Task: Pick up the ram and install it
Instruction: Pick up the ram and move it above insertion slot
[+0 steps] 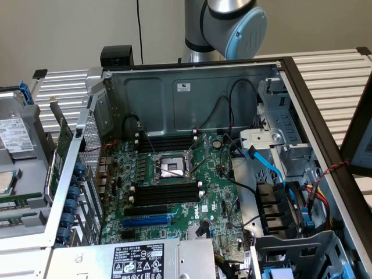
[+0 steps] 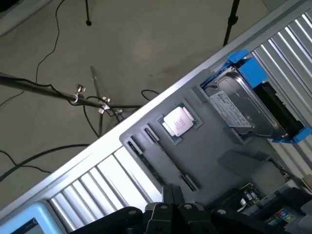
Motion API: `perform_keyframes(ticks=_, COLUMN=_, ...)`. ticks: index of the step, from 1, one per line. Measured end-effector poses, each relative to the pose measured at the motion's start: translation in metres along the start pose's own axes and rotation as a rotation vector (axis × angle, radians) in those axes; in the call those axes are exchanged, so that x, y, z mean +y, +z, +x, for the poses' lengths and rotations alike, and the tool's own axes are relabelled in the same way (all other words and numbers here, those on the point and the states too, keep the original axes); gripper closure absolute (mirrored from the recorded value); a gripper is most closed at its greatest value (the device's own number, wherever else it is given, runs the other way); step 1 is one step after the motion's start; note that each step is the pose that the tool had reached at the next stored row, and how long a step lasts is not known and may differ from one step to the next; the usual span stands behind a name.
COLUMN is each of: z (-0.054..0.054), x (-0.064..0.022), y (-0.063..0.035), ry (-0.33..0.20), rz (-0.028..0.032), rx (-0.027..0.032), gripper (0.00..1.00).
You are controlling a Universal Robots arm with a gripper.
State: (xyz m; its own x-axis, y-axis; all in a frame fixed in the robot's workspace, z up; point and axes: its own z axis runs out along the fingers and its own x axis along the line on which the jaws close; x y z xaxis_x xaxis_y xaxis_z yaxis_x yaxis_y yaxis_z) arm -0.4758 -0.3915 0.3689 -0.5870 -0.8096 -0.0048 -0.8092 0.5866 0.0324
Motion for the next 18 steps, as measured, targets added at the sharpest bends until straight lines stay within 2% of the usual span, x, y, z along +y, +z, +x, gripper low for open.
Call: perform_keyframes(ticks=18, z=0.0000, x=0.0000, y=0.0007, ry=-0.327, rz=0.0003, rx=0.0095, gripper=0.89)
